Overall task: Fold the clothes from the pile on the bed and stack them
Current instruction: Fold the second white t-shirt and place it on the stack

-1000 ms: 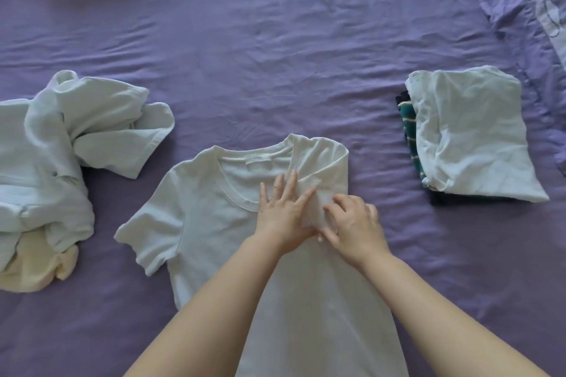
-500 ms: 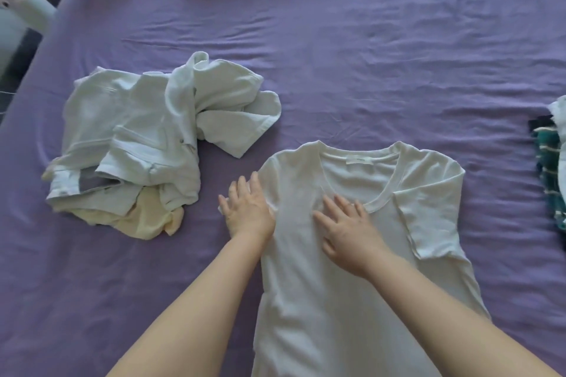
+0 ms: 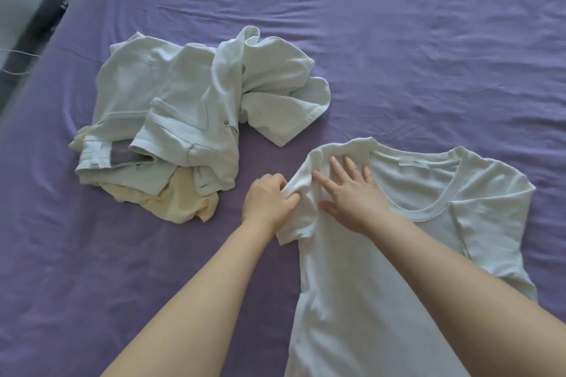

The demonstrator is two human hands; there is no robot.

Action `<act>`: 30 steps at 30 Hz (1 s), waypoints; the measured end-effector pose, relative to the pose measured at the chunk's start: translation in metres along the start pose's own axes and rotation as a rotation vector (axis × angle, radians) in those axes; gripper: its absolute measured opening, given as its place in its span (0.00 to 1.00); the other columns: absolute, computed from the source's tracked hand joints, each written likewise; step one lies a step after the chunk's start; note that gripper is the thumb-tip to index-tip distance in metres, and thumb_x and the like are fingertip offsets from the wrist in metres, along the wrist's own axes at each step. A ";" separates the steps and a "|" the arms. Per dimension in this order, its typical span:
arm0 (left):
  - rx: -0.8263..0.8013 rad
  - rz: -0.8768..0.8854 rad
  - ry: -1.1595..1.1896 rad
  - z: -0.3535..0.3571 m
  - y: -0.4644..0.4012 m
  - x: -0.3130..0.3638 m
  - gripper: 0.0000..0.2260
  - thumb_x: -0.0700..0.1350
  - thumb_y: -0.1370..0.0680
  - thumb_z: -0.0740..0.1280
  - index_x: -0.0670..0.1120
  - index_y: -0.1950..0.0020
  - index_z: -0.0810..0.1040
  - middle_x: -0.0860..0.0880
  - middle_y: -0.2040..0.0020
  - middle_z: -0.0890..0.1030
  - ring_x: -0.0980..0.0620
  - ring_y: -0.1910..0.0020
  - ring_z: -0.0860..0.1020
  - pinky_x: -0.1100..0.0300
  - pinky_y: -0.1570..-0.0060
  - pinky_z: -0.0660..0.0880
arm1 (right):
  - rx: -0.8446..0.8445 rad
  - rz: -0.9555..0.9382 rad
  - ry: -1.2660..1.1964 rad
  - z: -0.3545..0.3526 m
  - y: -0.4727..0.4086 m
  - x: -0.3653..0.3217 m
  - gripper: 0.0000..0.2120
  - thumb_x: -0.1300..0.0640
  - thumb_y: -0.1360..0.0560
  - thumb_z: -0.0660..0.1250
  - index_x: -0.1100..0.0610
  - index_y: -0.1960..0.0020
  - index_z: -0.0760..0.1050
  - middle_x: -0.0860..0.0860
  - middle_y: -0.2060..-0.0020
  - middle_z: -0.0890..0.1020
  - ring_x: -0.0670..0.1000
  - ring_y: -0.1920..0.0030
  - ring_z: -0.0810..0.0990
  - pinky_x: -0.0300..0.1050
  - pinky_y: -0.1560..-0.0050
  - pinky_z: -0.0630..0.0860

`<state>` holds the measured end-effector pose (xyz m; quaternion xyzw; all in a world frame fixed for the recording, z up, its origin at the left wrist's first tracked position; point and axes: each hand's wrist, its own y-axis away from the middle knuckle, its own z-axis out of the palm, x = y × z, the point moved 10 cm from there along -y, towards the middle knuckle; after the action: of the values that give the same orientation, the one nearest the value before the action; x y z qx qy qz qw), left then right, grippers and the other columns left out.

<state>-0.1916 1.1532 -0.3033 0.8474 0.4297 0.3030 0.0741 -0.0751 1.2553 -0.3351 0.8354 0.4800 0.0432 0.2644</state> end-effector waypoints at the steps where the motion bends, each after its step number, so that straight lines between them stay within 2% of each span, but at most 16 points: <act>1: -0.021 -0.035 0.110 0.001 0.001 -0.003 0.09 0.50 0.29 0.66 0.50 0.64 0.67 0.53 0.63 0.74 0.50 0.59 0.73 0.57 0.65 0.66 | -0.002 0.015 0.007 0.000 -0.003 -0.001 0.29 0.40 0.21 0.51 0.40 0.25 0.41 0.52 0.24 0.40 0.57 0.25 0.38 0.62 0.28 0.41; 3: -0.032 -0.090 0.243 0.000 0.002 -0.007 0.07 0.49 0.29 0.65 0.51 0.62 0.68 0.55 0.64 0.73 0.54 0.64 0.72 0.59 0.68 0.66 | -0.005 0.048 0.008 -0.001 -0.009 -0.004 0.29 0.40 0.21 0.50 0.41 0.25 0.41 0.52 0.24 0.39 0.58 0.25 0.38 0.64 0.29 0.42; 6: 0.006 -0.069 0.260 -0.008 0.004 -0.001 0.05 0.49 0.28 0.66 0.51 0.56 0.72 0.57 0.62 0.75 0.56 0.63 0.73 0.58 0.66 0.69 | -0.012 0.069 -0.009 -0.002 -0.013 -0.005 0.30 0.40 0.21 0.50 0.42 0.25 0.41 0.51 0.24 0.39 0.58 0.24 0.39 0.64 0.29 0.43; 9: 0.005 -0.078 0.399 -0.008 0.008 0.016 0.04 0.50 0.28 0.67 0.51 0.55 0.76 0.57 0.60 0.77 0.55 0.63 0.76 0.57 0.65 0.75 | 0.042 0.057 -0.099 -0.011 -0.006 0.002 0.28 0.44 0.21 0.53 0.45 0.24 0.47 0.52 0.23 0.44 0.55 0.24 0.44 0.57 0.27 0.46; 12: -0.175 -0.139 0.681 0.015 0.017 0.043 0.07 0.52 0.25 0.66 0.50 0.55 0.77 0.52 0.59 0.79 0.52 0.72 0.79 0.58 0.72 0.77 | 0.137 0.091 -0.206 -0.022 0.010 0.025 0.25 0.54 0.20 0.55 0.51 0.24 0.53 0.53 0.24 0.52 0.54 0.25 0.51 0.49 0.28 0.52; 14: -0.303 -0.142 0.769 0.032 0.024 0.062 0.08 0.48 0.21 0.61 0.48 0.48 0.77 0.47 0.57 0.79 0.49 0.72 0.80 0.56 0.69 0.79 | 0.159 0.143 -0.249 -0.023 0.022 0.043 0.26 0.60 0.22 0.55 0.53 0.25 0.55 0.52 0.24 0.55 0.54 0.26 0.55 0.48 0.28 0.55; 16: -0.292 -0.078 0.645 0.036 0.025 0.070 0.13 0.40 0.21 0.56 0.46 0.39 0.74 0.46 0.54 0.78 0.49 0.66 0.82 0.53 0.62 0.80 | 0.168 0.158 -0.245 -0.020 0.033 0.056 0.27 0.64 0.23 0.55 0.53 0.25 0.56 0.52 0.25 0.56 0.53 0.27 0.56 0.48 0.29 0.56; 18: -0.191 0.089 0.292 0.031 0.024 0.075 0.17 0.36 0.22 0.55 0.46 0.37 0.74 0.48 0.49 0.79 0.49 0.53 0.79 0.50 0.53 0.78 | 0.175 0.146 -0.223 -0.015 0.043 0.061 0.28 0.65 0.24 0.55 0.54 0.26 0.56 0.51 0.25 0.57 0.52 0.27 0.56 0.47 0.30 0.57; 20: -0.121 0.320 -0.105 0.033 0.028 0.090 0.17 0.36 0.23 0.57 0.48 0.38 0.75 0.50 0.43 0.77 0.49 0.44 0.73 0.53 0.49 0.74 | 0.191 0.117 -0.194 -0.011 0.053 0.060 0.26 0.63 0.23 0.54 0.53 0.26 0.57 0.51 0.25 0.58 0.51 0.26 0.56 0.47 0.31 0.58; 22: -0.155 0.514 -0.352 0.051 0.038 0.101 0.16 0.40 0.21 0.58 0.50 0.34 0.73 0.51 0.35 0.73 0.49 0.36 0.67 0.56 0.44 0.69 | 0.227 0.076 -0.188 -0.007 0.062 0.054 0.23 0.61 0.21 0.55 0.54 0.26 0.59 0.52 0.26 0.61 0.51 0.26 0.57 0.46 0.32 0.59; 23: -0.194 0.567 -0.437 0.063 0.042 0.101 0.17 0.43 0.20 0.58 0.50 0.31 0.69 0.50 0.30 0.68 0.49 0.31 0.63 0.56 0.38 0.65 | 0.244 0.060 -0.195 -0.005 0.067 0.051 0.22 0.59 0.21 0.55 0.55 0.27 0.61 0.53 0.26 0.62 0.51 0.26 0.58 0.47 0.32 0.59; 25: -0.277 0.543 -0.544 0.083 0.046 0.088 0.23 0.51 0.19 0.55 0.53 0.24 0.56 0.50 0.22 0.51 0.49 0.24 0.49 0.50 0.27 0.51 | 0.248 0.045 -0.183 0.003 0.074 0.046 0.22 0.56 0.20 0.55 0.54 0.26 0.60 0.53 0.26 0.61 0.52 0.25 0.56 0.48 0.31 0.57; 27: -0.334 0.482 -0.657 0.098 0.047 0.071 0.29 0.60 0.19 0.51 0.55 0.23 0.42 0.51 0.22 0.38 0.47 0.24 0.38 0.41 0.28 0.41 | 0.200 0.049 -0.128 0.018 0.079 0.043 0.25 0.50 0.20 0.53 0.51 0.24 0.53 0.53 0.24 0.54 0.53 0.24 0.51 0.49 0.28 0.50; 30: -0.277 0.491 -0.752 0.109 0.053 0.064 0.38 0.69 0.25 0.47 0.52 0.25 0.32 0.49 0.25 0.30 0.45 0.25 0.32 0.37 0.31 0.36 | 0.140 0.061 -0.052 0.040 0.090 0.044 0.29 0.44 0.20 0.50 0.47 0.24 0.42 0.53 0.23 0.45 0.55 0.24 0.41 0.52 0.27 0.37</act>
<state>-0.0643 1.1845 -0.3421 0.9570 0.1156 0.0379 0.2633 0.0318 1.2401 -0.3339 0.8669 0.4491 -0.0042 0.2162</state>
